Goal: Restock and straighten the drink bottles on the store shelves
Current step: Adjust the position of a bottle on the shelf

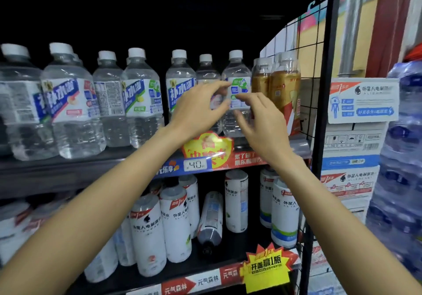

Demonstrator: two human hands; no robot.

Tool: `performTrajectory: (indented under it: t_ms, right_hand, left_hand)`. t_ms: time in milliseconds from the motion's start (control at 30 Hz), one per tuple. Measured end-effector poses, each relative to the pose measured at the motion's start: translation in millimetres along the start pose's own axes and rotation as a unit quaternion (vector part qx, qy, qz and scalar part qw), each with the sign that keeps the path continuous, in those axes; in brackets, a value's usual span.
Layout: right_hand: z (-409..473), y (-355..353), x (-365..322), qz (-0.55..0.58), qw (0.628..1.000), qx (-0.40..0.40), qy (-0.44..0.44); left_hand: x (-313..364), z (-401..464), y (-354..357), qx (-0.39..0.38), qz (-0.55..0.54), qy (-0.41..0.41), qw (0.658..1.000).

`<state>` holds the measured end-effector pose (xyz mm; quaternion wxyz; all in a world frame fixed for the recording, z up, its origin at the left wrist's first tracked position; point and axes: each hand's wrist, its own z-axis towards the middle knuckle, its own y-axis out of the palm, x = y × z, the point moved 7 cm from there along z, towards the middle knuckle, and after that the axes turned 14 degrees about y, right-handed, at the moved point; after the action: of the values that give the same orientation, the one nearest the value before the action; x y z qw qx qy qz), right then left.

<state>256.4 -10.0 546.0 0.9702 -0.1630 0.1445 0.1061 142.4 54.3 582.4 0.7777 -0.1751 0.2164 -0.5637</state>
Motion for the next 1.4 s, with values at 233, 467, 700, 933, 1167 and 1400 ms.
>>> performTrajectory:
  t_ms: [233, 467, 700, 933, 1167, 1400]
  right_hand:
    - [-97, -3, -41, 0.043, 0.993, 0.058, -0.091]
    - [-194, 57, -25, 0.003, 0.992, -0.118, -0.036]
    - [-244, 127, 40, -0.132, 0.950, -0.264, -0.101]
    - [-248, 181, 55, -0.197, 0.880, -0.366, -0.232]
    - [-238, 140, 56, -0.122, 0.923, -0.329, -0.161]
    - [-209, 84, 52, 0.170, 0.935, -0.273, 0.150]
  left_hand:
    - [33, -111, -26, 0.119, -0.001, 0.005, 0.993]
    - [20, -221, 8, -0.052, 0.011, -0.086, 0.995]
    - [26, -284, 97, -0.264, 0.070, 0.010, 0.962]
    - [20, -299, 120, -0.281, 0.259, 0.129, 0.915]
    - [13, -297, 118, -0.240, 0.235, 0.134, 0.932]
    - [11, -272, 122, -0.148, -0.044, -0.068, 0.986]
